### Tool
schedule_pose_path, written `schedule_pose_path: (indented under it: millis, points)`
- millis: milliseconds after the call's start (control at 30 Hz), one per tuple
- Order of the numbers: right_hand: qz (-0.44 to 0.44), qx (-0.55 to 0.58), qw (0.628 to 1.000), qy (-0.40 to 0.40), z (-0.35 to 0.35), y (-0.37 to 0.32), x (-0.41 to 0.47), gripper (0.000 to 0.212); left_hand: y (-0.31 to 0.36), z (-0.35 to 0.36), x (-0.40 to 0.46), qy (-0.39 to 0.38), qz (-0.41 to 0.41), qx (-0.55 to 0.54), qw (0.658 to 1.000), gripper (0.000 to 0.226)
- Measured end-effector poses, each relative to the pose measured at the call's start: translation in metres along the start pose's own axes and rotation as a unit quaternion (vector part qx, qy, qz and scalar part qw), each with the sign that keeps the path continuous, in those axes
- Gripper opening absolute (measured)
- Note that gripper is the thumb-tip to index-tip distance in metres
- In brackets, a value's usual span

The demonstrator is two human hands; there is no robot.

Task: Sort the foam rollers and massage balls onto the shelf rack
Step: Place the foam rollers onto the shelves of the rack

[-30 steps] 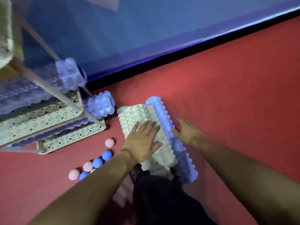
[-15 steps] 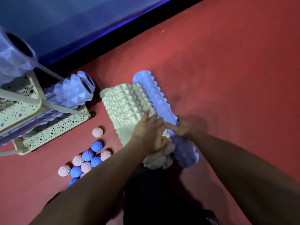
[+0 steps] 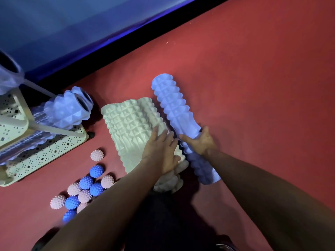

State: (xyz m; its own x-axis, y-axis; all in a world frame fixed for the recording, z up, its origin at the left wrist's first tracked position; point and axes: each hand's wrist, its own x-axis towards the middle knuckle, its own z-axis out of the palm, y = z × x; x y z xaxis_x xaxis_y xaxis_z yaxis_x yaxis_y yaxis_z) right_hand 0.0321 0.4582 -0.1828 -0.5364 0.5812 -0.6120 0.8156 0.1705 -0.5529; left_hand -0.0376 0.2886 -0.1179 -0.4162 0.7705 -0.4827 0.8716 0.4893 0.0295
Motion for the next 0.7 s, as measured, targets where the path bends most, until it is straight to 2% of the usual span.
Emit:
schedule_pose_path:
  millis: [167, 400, 533, 700]
  points:
    - [0.001, -0.036, 0.999, 0.008, -0.013, 0.005, 0.010, 0.081, -0.004, 0.016, -0.005, -0.019, -0.003, 0.012, 1.000, 0.067]
    - [0.026, -0.045, 0.999, 0.009, -0.007, 0.006, 0.005, 0.085, -0.010, 0.022, -0.013, 0.011, -0.014, -0.057, 0.998, 0.067]
    - [0.010, -0.070, 0.997, 0.037, -0.007, 0.000, -0.004, 0.083, -0.020, 0.011, -0.020, 0.004, -0.024, -0.067, 0.997, 0.066]
    - [-0.017, -0.101, 0.994, 0.029, -0.020, -0.024, -0.020, 0.082, -0.033, -0.010, -0.037, -0.008, -0.064, -0.056, 0.996, 0.066]
